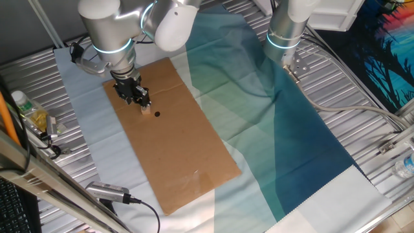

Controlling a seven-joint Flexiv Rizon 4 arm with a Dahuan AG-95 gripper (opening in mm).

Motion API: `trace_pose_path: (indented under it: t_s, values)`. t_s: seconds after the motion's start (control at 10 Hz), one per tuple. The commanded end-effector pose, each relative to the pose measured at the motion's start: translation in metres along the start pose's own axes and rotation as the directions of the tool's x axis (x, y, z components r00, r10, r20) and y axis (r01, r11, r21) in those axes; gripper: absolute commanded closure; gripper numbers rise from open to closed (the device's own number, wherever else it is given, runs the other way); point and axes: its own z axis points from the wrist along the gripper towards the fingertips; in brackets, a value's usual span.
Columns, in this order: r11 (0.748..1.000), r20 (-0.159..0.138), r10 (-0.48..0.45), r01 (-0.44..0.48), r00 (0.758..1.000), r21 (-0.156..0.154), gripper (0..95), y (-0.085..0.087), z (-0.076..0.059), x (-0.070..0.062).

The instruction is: Hold a small block with the gripper and sweep it from left to right on the table

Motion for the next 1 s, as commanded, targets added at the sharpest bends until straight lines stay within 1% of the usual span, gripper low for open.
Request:
trace_pose_path:
  t_s: [0.1, 0.2, 0.3, 0.5, 0.7, 1.0]
  values:
    - [1.0, -0.007, -0.007, 0.007, 1.0, -0.001, 38.0, 0.0005, -0.0005, 0.0]
    - [1.0, -0.006, -0.013, 0.013, 1.0, -0.001, 38.0, 0.0005, -0.0005, 0.0]
    - [1.0, -0.017, -0.014, 0.014, 1.0, 0.004, 38.0, 0.0005, -0.0005, 0.0]
    - [1.0, -0.014, -0.027, 0.027, 1.0, 0.001, 38.0, 0.0005, -0.0005, 0.0]
    - [1.0, -0.026, -0.023, 0.023, 0.999, 0.008, 38.0, 0.0005, -0.0005, 0.0]
    - [1.0, -0.025, -0.025, 0.025, 0.999, 0.007, 38.0, 0.0005, -0.0005, 0.0]
